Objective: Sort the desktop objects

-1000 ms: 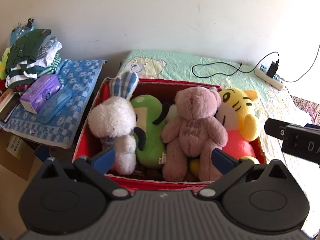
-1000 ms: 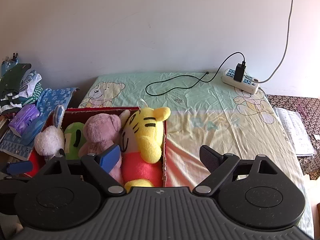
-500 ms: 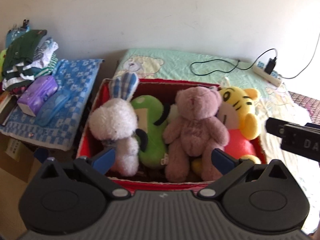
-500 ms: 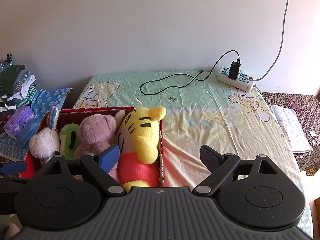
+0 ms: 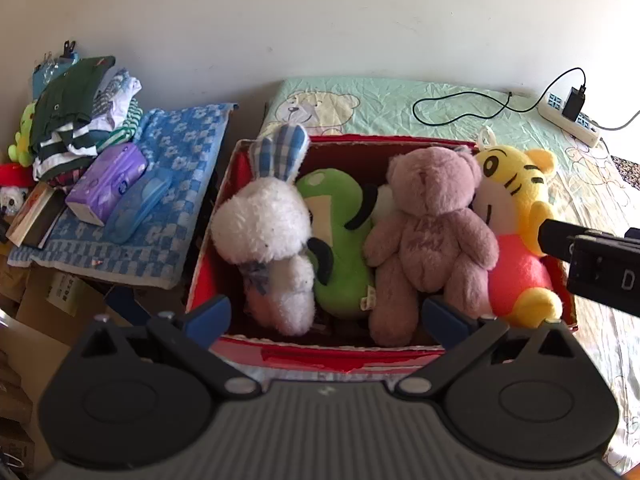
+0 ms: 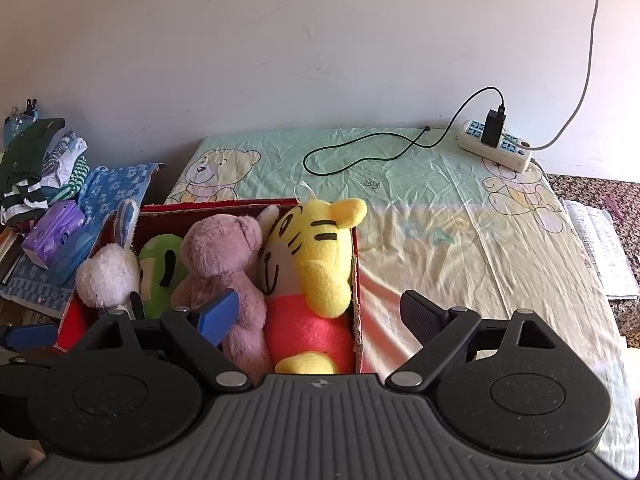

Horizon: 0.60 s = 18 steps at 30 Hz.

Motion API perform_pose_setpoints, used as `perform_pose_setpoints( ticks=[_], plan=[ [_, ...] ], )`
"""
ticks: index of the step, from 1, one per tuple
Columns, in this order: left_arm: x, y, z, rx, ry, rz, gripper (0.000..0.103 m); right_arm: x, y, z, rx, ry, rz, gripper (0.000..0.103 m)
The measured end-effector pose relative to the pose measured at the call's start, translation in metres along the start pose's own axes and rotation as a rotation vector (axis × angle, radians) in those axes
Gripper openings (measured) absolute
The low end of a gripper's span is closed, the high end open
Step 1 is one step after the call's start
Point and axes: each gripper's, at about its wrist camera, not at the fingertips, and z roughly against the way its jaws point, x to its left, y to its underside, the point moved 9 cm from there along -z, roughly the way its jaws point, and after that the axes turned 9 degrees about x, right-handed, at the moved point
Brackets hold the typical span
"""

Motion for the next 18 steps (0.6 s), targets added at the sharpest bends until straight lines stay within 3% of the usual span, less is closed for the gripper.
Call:
perform_pose_setpoints(
  ticks=[18],
  plan=[
    [0.014,-0.012,0.001,-0.058,-0.005,0.012,0.102,0.009,-0.003,-0.002,-0.017,0.006,0.019,0.090]
  ],
)
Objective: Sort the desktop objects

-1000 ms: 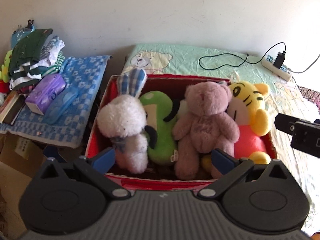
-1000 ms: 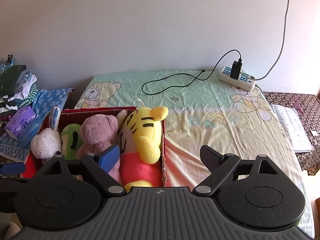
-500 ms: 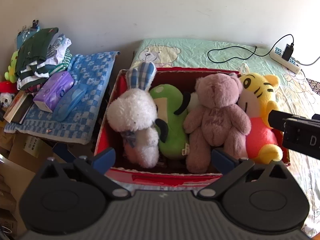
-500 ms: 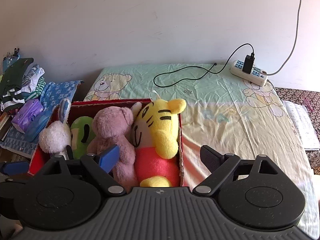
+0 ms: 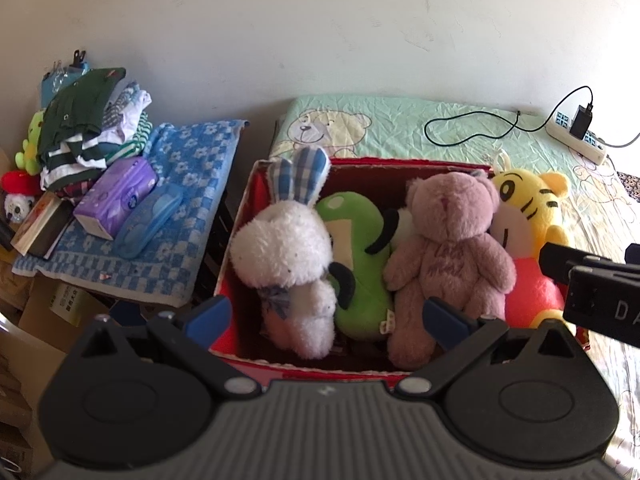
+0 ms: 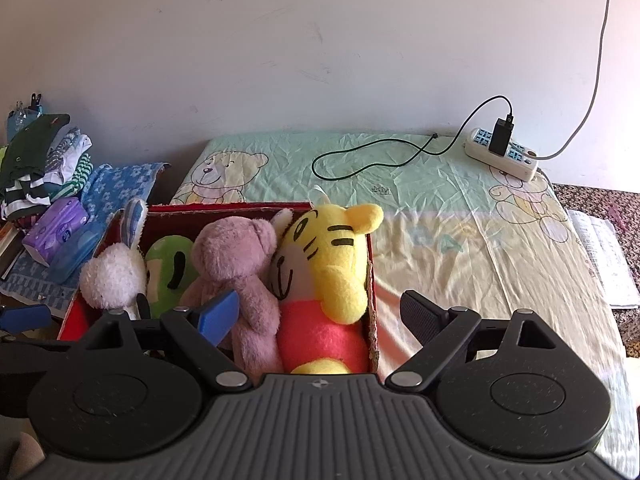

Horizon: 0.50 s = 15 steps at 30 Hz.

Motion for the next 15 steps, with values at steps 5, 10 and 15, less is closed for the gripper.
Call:
perform_pose_setpoints(
  ticks=[5,10,15],
  plan=[
    [0.002,-0.001,-0.006,0.004,0.013,-0.007,0.102,0.002,0.001,-0.003,0.005,-0.002,-0.007,0.090],
    [0.002,0.000,-0.011,0.009,0.018,-0.014,0.102,0.005,0.002,-0.004,-0.001,0.015,0.006,0.090],
    [0.002,-0.002,-0.012,0.000,0.021,-0.017,0.102,0.005,0.000,-0.006,-0.002,0.014,-0.010,0.090]
  ],
)
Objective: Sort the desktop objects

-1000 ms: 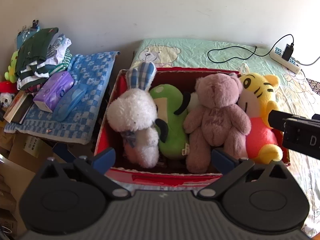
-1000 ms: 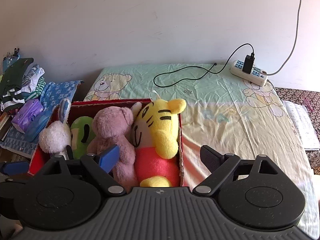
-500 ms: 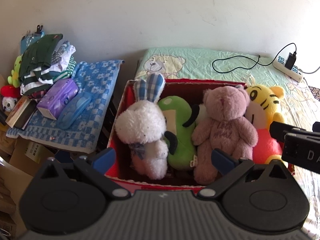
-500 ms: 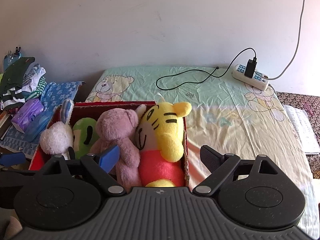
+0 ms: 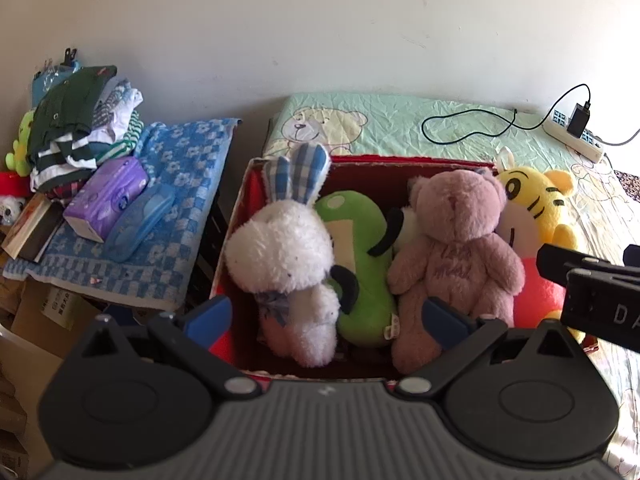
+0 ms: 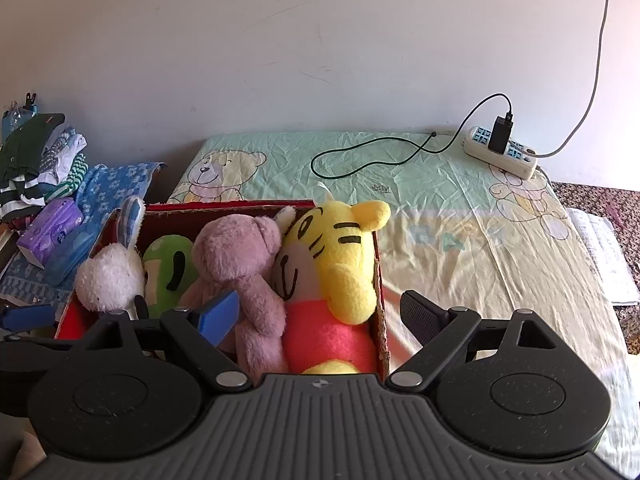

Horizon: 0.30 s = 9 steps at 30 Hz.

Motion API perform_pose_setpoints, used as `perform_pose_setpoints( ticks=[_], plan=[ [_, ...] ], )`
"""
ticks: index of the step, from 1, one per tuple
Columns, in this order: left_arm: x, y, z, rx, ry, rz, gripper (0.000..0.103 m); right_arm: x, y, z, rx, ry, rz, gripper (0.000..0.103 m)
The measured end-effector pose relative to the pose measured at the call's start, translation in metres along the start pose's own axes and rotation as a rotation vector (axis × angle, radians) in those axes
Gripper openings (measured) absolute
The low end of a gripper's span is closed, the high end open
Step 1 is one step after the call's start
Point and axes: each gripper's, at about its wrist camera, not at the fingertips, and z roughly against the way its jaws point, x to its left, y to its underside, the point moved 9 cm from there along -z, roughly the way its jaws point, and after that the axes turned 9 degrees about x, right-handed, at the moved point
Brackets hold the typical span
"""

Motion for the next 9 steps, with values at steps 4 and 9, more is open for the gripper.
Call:
perform_pose_setpoints(
  ticks=[4,9],
  plan=[
    [-0.0009,-0.0025,-0.0010,-0.006,-0.001,-0.012,0.102,-0.0001,-0.0016,-0.0012,-0.002,-0.002,-0.010,0.090],
    [-0.0009,-0.0049,-0.0020,-0.010,-0.002,-0.016,0.101,-0.0010,-0.0034,-0.0003,-0.012,0.004,-0.017,0.090]
  ],
)
